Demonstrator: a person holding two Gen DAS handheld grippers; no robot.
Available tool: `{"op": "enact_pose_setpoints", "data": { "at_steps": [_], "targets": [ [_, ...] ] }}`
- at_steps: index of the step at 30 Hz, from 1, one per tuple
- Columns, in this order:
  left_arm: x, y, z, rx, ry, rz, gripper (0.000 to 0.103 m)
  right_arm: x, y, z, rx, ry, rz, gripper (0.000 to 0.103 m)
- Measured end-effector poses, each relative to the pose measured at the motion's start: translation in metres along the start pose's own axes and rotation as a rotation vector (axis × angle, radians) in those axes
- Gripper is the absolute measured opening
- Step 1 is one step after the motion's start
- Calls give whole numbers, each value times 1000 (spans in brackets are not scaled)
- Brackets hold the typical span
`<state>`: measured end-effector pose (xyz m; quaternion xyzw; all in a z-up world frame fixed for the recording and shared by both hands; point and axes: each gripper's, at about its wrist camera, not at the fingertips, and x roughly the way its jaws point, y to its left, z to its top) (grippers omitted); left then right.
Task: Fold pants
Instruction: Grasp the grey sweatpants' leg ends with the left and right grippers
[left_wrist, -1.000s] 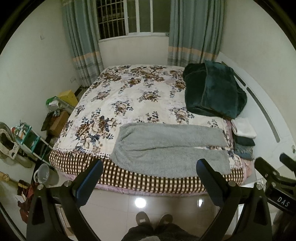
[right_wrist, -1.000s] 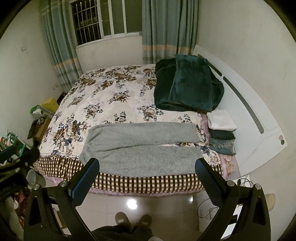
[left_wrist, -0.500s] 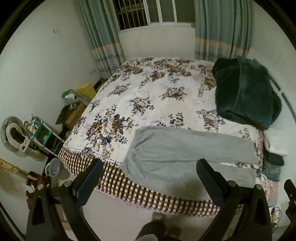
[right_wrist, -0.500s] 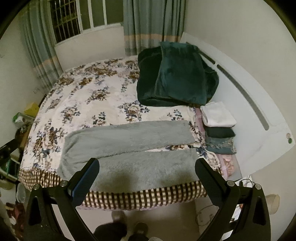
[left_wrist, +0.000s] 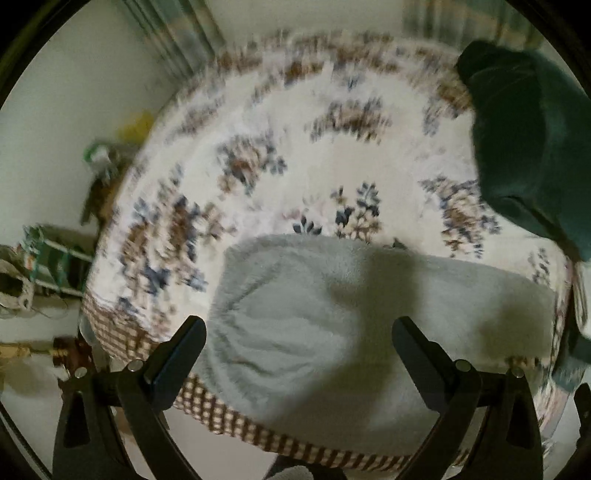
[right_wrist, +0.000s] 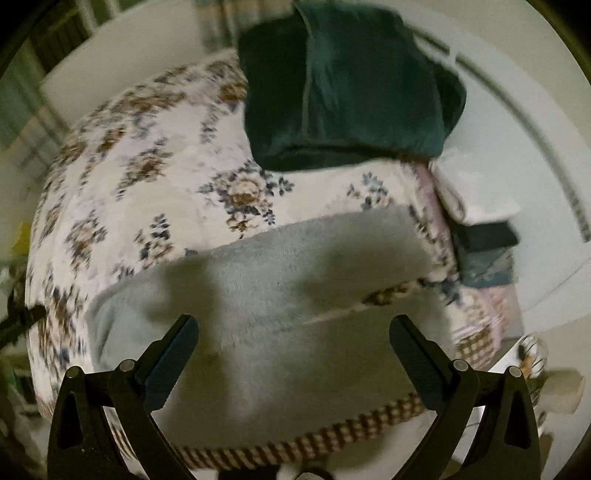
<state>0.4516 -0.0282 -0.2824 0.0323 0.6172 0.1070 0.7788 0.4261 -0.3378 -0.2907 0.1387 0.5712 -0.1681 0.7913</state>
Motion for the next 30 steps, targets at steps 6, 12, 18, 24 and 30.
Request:
{"op": "enact_pose_setpoints", "data": {
  "at_steps": [6, 12, 18, 24, 30],
  "targets": [
    [146, -8, 66, -103, 245, 19, 103, 170, 7, 85, 208, 181, 1, 103],
    [280, 1, 101, -310, 482, -22, 103, 330, -17, 127, 389, 339, -68, 103],
    [351, 25, 95, -465, 590, 45, 98, 421, -61, 129, 565, 419, -130, 103],
    [340, 34, 86, -491, 504, 63, 18, 476, -78, 128, 634, 442, -102, 75],
    [275, 43, 63, -480, 375, -11, 5, 469, -85, 117, 599, 363, -46, 12]
  ]
}}
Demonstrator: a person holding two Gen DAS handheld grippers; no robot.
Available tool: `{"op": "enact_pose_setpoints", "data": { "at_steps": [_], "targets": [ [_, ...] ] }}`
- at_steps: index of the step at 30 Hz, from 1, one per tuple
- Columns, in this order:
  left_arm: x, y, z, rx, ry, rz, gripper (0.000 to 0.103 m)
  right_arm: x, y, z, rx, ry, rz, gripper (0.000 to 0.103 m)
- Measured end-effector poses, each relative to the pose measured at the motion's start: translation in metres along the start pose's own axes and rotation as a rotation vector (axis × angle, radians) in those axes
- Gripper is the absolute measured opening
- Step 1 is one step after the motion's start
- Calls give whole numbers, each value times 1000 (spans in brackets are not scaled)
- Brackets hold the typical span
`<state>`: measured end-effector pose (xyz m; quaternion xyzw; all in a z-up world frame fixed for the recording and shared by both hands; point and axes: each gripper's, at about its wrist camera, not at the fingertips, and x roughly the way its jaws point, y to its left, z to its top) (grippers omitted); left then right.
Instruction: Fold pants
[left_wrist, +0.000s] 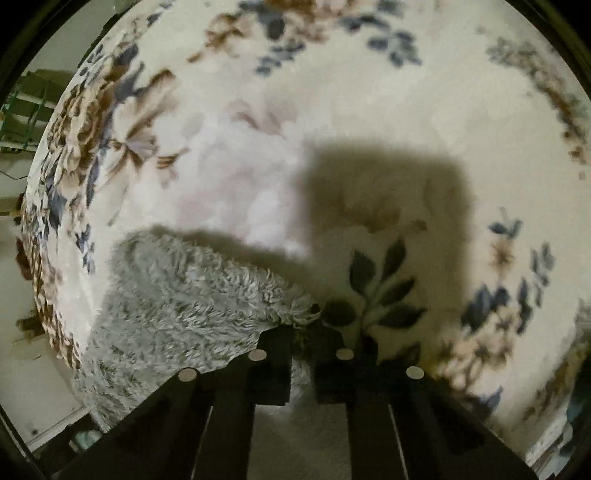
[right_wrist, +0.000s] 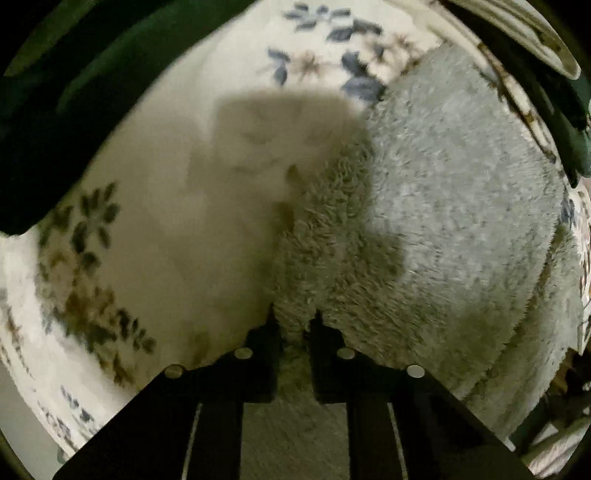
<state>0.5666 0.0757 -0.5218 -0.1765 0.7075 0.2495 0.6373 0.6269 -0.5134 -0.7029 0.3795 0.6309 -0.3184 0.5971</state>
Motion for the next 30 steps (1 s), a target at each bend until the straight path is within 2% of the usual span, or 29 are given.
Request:
{"op": "enact_pose_setpoints", "data": {
  "at_steps": [5, 7, 9, 10, 11, 13, 18, 24, 28, 30],
  "targets": [
    [-73, 30, -56, 54, -115, -100, 4, -37, -30, -28, -68, -75, 90, 10],
    [-108, 49, -90, 76, -166, -140, 4, -56, -48, -45, -70, -87, 130, 10],
    [-117, 64, -92, 91, -200, -176, 4, -80, -69, -56, -71, -94, 170, 10],
    [-131, 79, -113, 92, -222, -192, 4, -100, -80, -70, -72, -94, 190, 10],
    [-122, 77, -101, 92, -230, -203, 4, -109, -95, -84, -74, -94, 205, 10],
    [-121, 108, -127, 83, -246, -219, 4, -135, -136, -106, -92, -95, 220, 10],
    [-94, 169, -195, 61, -235, -188, 4, -150, -229, -157, -134, -68, 216, 10],
    [-10, 212, -251, 13, -153, -109, 4, -101, -312, -201, -151, 11, 162, 10],
    [44, 220, -259, 0, -121, -57, 4, -70, -336, -214, -176, 25, 112, 10],
    [61, 222, -261, -10, -93, -71, 6, -56, -341, -215, -195, 55, 92, 10]
  ]
}}
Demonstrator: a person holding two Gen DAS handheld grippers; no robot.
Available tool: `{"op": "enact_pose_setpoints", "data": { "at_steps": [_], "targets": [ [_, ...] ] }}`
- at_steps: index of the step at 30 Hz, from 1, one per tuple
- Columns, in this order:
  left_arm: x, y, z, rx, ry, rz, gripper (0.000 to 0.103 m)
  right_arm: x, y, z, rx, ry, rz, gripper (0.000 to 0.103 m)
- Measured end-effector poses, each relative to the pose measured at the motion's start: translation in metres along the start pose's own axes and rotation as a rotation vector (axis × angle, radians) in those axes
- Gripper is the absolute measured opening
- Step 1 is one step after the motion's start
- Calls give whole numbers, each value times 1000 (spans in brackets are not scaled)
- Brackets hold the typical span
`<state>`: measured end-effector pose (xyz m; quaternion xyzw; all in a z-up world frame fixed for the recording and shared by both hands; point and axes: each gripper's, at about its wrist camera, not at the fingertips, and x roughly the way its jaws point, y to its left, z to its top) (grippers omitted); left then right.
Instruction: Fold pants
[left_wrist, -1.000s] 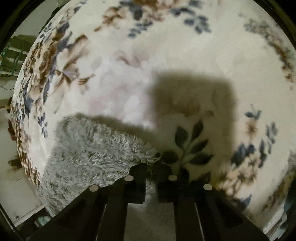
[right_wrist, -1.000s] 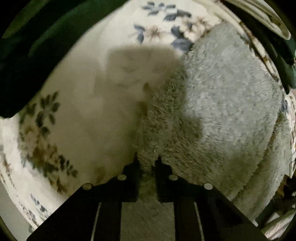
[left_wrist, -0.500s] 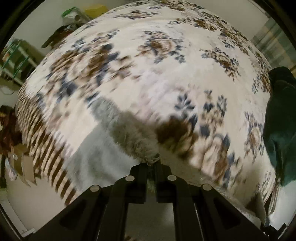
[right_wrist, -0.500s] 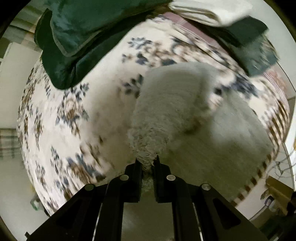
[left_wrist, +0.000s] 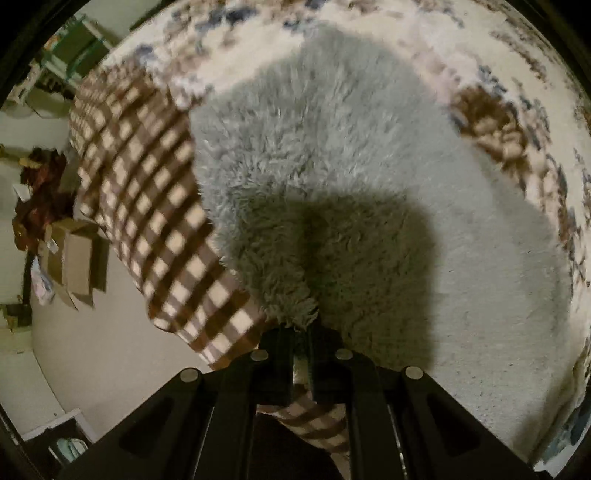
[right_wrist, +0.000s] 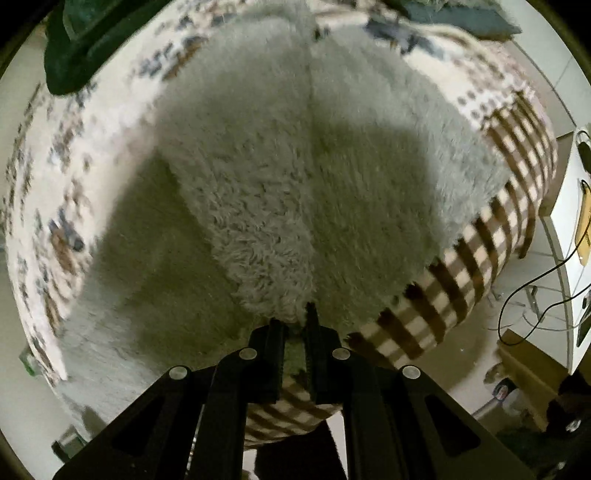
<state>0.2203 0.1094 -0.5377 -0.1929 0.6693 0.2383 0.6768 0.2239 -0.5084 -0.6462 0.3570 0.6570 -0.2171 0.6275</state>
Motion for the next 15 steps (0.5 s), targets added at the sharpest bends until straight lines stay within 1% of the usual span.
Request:
{"op": "enact_pose_setpoints", "data": {
  "at_steps": [1, 2, 3, 4, 5, 6, 7, 8, 9, 10, 12, 13, 15],
  "targets": [
    [1, 0, 0, -9, -4, -4, 8, 5, -3, 0, -6, 15, -4, 11],
    [-1, 0, -2, -11, -14, -14, 8, 7, -8, 0, -11, 27, 4, 13],
    [-6, -1, -3, -12, -33, -36, 8, 7, -10, 0, -17, 43, 13, 25],
    [-14, -1, -5, -13, -62, -65, 8, 3, -13, 0, -20, 54, 27, 41],
    [-19, -2, -7, -12, -80, -78, 11, -7, -17, -1, -22, 40, 41, 48],
    [-24, -3, -9, -8, -95, -84, 18, -18, -19, -1, -28, 15, 48, 57],
    [-31, -4, -11, -5, -116, -82, 29, -35, -20, -3, -48, -31, 47, 63],
    [-37, -6, -13, 0, -140, -70, 41, -47, -19, -3, -70, -69, 41, 67],
    [-42, -9, -15, 11, -156, -52, 70, -59, -16, -2, -99, -110, 31, 77],
    [-46, -13, -16, 25, -175, -38, 83, -69, -9, 2, -130, -146, 22, 88],
    [-52, -24, -20, 67, -223, 5, 84, -76, 11, 18, -206, -196, 3, 96],
    [-51, -30, -21, 91, -233, 26, 84, -75, 26, 30, -255, -206, -23, 96],
    [-44, -37, -20, 147, -226, 64, 84, -63, 54, 53, -304, -233, -58, 96]
  ]
}}
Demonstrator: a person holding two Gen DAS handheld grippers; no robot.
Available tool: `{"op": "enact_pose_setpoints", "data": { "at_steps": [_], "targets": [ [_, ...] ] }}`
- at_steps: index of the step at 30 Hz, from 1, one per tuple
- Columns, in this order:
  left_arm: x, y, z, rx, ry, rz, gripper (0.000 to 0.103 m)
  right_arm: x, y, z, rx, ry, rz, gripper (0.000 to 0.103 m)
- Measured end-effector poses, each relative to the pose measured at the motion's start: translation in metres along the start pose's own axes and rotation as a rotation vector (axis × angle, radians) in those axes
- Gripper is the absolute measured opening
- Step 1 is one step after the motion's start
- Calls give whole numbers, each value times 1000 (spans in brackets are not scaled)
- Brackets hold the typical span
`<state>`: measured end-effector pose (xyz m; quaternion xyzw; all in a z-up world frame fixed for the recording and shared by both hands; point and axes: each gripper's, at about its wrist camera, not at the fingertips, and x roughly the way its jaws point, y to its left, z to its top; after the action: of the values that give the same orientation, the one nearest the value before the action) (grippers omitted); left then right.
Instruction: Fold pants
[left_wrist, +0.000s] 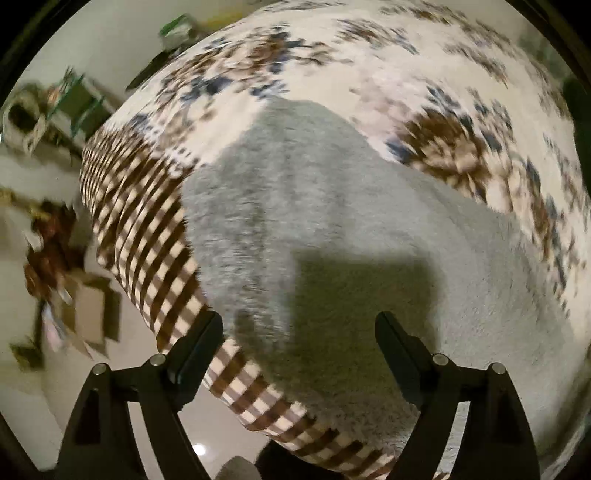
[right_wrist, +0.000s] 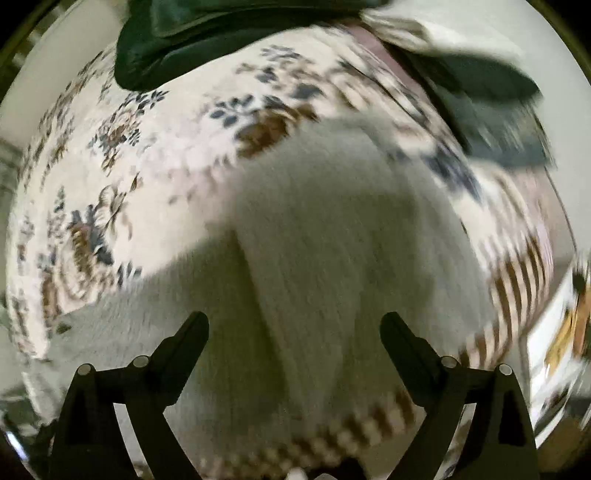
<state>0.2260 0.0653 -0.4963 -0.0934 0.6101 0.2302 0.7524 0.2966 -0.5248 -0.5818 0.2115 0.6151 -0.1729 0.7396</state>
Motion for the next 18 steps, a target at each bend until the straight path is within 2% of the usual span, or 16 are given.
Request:
{"op": "enact_pose_setpoints", "data": {
  "at_steps": [3, 5, 6, 8, 9, 14, 17, 18],
  "targets": [
    [1, -22, -7, 65, 1, 16, 84, 29, 27, 33, -58, -23, -67, 96],
    [-1, -33, -12, 106, -5, 21, 84, 45, 34, 42, -78, -30, -113, 96],
    [-3, -40, -15, 129, -6, 26, 84, 52, 39, 43, -92, -23, -129, 92],
    [-5, -49, -22, 174, -5, 21, 84, 55, 33, 38, -114, -36, -155, 49],
    [-7, -55, -23, 190, -4, 20, 84, 55, 28, 34, -100, -43, -171, 12],
    [-10, -75, -35, 269, 27, -19, 84, 21, -69, -4, 244, -111, -70, 9],
    [-12, -88, -42, 307, 36, -27, 84, 16, -137, -34, 469, -82, 0, 11],
    [-13, -92, -44, 318, 38, -31, 84, 19, -155, -43, 524, -61, 45, 16]
  ]
}}
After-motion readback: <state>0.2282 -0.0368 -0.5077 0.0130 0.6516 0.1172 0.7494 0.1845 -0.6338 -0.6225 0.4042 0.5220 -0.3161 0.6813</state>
